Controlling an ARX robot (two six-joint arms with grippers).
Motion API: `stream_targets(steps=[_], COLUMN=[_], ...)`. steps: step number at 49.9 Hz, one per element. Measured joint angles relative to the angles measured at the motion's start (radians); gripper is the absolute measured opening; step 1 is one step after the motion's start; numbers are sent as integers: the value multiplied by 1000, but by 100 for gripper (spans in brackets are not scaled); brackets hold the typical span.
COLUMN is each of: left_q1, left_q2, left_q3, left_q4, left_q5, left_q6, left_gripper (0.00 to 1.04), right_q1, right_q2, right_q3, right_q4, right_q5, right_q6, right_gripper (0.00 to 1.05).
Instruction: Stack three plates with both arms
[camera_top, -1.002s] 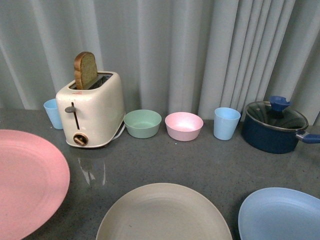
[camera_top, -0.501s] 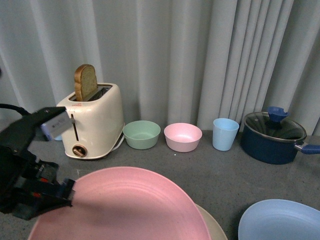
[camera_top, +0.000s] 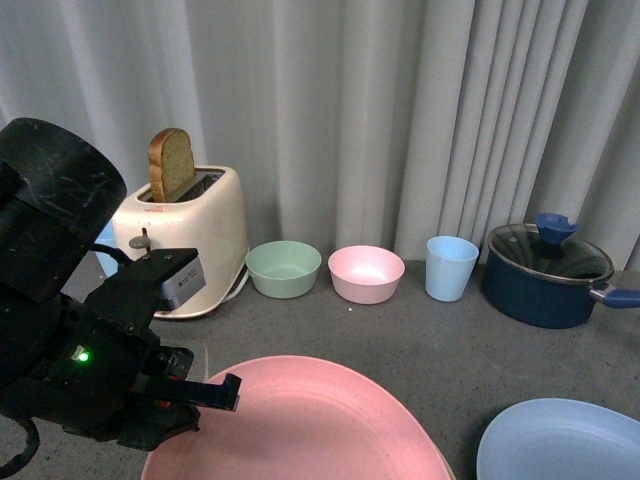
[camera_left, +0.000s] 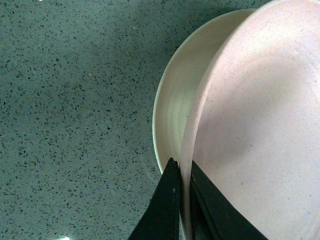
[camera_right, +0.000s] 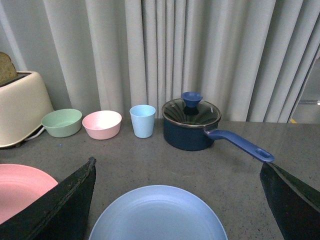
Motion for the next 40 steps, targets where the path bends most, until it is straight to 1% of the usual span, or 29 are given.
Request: stream_targets(steps=[20,22,24,25,30,31,32,37,38,40], left_q1=[-45,-46,-46,-46,-37,-31,-29,2,7,23], left_q2=[47,48,48,48,47,43,42,-6,-14,-58], left_q3=[45,45,45,45,45,44,43,12,6,-24], left_q4=[4,5,5,5,13,23,27,111,125,194], left_q5=[-23,-22,-24,-26,-31,-32,-31,-17,-16,-19], left_q6=[-29,-32,-34,-34,-33,-34,-35,-63,-68,-89], left_gripper=[3,7,14,16,34,39,41,57,59,66], right_q1=[0,0,0,0,0,0,0,0,0,0], right_q2=[0,0,0,0,0,0,0,0,0,0], right_q3=[0,0,0,0,0,0,0,0,0,0], right_q4=[0,0,0,0,0,0,0,0,0,0], right_q5=[0,0,0,0,0,0,0,0,0,0], right_q6=[0,0,0,0,0,0,0,0,0,0], right_gripper=[97,97,97,97,97,97,97,97,97,97])
